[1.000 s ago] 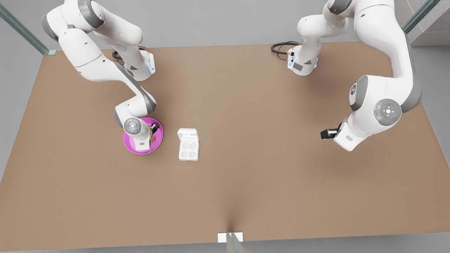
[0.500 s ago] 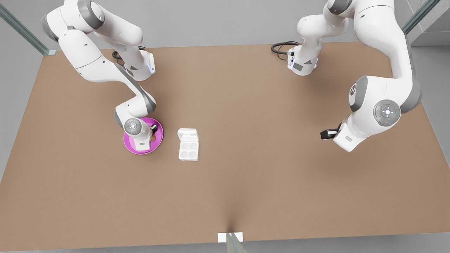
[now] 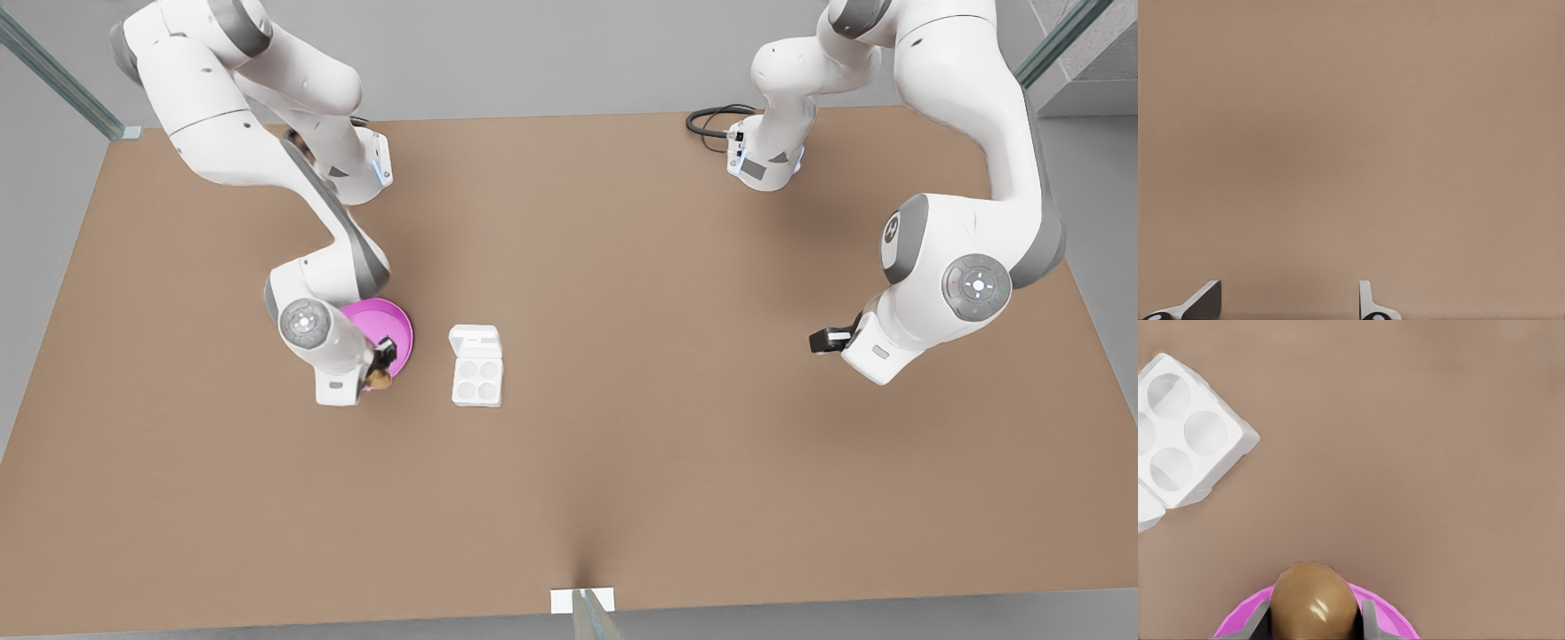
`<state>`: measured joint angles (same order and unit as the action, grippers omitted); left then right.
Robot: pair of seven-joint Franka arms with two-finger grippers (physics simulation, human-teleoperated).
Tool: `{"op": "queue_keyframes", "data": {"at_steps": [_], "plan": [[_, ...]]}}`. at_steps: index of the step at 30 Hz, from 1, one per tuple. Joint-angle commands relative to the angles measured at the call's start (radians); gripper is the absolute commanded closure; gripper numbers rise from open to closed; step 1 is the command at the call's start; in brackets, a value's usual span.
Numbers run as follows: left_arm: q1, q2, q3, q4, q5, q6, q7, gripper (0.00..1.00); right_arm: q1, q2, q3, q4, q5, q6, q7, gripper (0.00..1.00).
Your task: Pack egg into the box and close the box lid
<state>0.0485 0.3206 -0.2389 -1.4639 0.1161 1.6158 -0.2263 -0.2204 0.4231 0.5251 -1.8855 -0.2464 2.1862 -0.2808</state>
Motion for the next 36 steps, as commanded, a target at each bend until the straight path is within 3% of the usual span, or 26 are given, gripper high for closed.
{"op": "queue_keyframes", "data": {"at_steps": [1,2,4,7,16,32,33,34,36], "plan": [[-0.001,-0.001,0.000,0.000,0.001,0.000,-0.001,0.00,0.130,0.069,-0.108,0.146,0.073,-0.155,0.107,0.50],[-0.001,-0.003,0.000,0.000,0.001,-0.002,-0.001,0.00,0.260,0.100,-0.232,0.218,0.128,-0.167,0.107,0.50],[-0.001,-0.001,0.000,0.000,0.001,0.000,-0.001,0.00,0.449,0.141,-0.384,0.310,0.217,-0.200,0.115,0.50],[-0.001,0.000,0.000,0.000,0.001,0.000,-0.001,0.00,0.616,0.186,-0.499,0.405,0.291,-0.238,0.176,0.50],[0.001,0.000,0.000,-0.001,0.002,0.000,-0.001,0.00,0.708,0.135,-0.508,0.293,0.328,-0.244,0.229,0.50],[-0.001,0.000,0.000,-0.001,0.004,0.000,-0.001,0.00,0.734,0.215,-0.511,0.290,0.342,-0.210,0.239,0.49],[-0.001,0.000,0.001,-0.001,0.004,0.000,-0.001,0.00,0.733,0.218,-0.511,0.292,0.342,-0.210,0.238,0.09],[-0.001,0.000,0.001,0.000,0.004,0.000,-0.001,0.00,0.733,0.218,-0.511,0.292,0.342,-0.210,0.238,0.00],[0.001,0.002,0.001,-0.001,0.004,0.000,-0.001,0.00,0.733,0.217,-0.511,0.289,0.342,-0.210,0.238,0.00]]}}
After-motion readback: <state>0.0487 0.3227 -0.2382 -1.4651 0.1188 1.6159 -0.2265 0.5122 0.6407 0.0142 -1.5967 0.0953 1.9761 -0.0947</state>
